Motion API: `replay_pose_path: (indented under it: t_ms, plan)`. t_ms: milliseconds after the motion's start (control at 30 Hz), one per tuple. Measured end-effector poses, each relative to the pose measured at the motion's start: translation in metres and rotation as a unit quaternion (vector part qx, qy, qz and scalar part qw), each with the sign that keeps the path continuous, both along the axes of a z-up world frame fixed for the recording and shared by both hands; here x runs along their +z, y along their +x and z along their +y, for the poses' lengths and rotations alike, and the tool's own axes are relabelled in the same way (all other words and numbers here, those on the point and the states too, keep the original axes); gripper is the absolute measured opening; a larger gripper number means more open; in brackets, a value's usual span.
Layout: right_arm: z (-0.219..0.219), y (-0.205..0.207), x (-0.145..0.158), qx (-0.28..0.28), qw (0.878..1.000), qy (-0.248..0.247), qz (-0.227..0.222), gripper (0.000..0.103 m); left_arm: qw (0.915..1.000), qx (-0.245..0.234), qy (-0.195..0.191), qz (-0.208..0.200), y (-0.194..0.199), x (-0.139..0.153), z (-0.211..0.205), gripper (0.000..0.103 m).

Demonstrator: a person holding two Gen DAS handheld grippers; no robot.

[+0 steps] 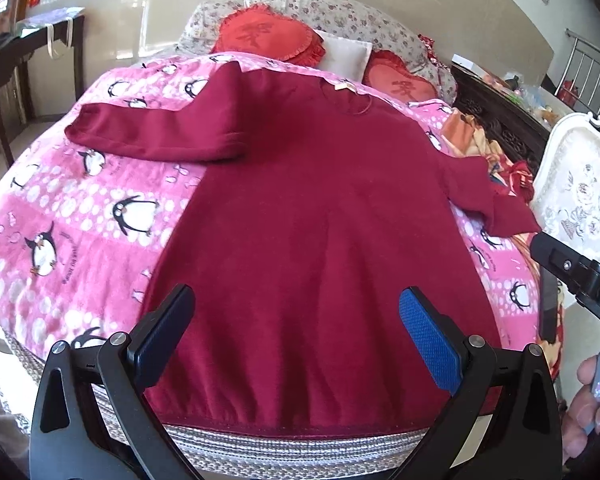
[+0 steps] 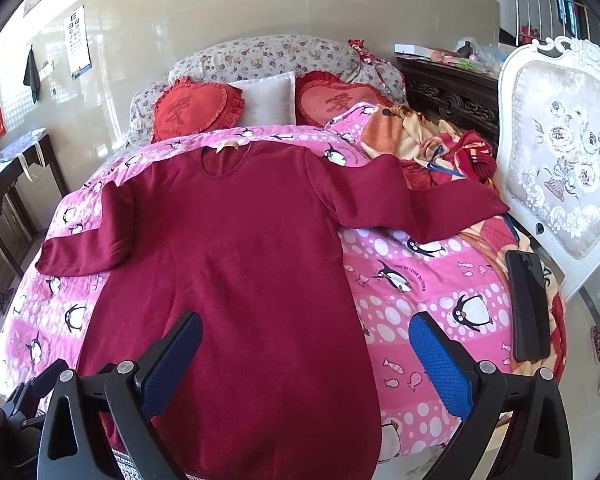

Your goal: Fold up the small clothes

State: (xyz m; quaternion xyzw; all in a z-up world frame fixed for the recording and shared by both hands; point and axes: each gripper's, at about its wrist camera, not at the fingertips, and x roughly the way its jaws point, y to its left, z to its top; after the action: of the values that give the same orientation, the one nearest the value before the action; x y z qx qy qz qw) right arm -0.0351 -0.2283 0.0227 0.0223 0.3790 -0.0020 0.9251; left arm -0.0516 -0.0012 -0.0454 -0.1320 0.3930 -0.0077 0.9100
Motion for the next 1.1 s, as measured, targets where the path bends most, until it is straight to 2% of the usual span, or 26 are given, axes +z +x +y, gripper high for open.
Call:
replay_pose_path:
  t_ms: [67, 267, 467, 733, 933, 1100]
  plan:
    - [0.0, -0.001, 0.0, 0.0, 1.0, 0.001, -0.001, 0.103, 1.0, -0.006, -0.001, 0.005, 0.002, 0.002, 0.001, 0.102]
    - [-0.001, 0.0, 0.0, -0.004, 1.0, 0.003, 0.001, 0.103, 0.9993, -0.021, 0.03, -0.011, 0.001, 0.005, -0.007, 0.102]
    - [-0.003, 0.001, -0.005, -0.006, 1.0, 0.004, 0.008, 0.103, 0.9992, -0.036, 0.002, 0.02, 0.006, -0.009, -0.011, 0.102]
    - [-0.003, 0.006, -0.009, -0.002, 1.0, 0.002, 0.012, 0.103, 0.9996, -0.02, 0.019, 0.009, 0.004, -0.005, -0.01, 0.102]
    - [0.0, 0.007, -0.009, -0.001, 1.0, 0.001, 0.012, 0.103, 0.9982, -0.009, 0.059, 0.004, 0.003, -0.004, -0.011, 0.102]
    - [0.002, 0.007, -0.009, -0.001, 1.0, 0.001, 0.012, 0.103, 0.9942, 0.003, 0.106, -0.013, -0.001, 0.001, -0.015, 0.102]
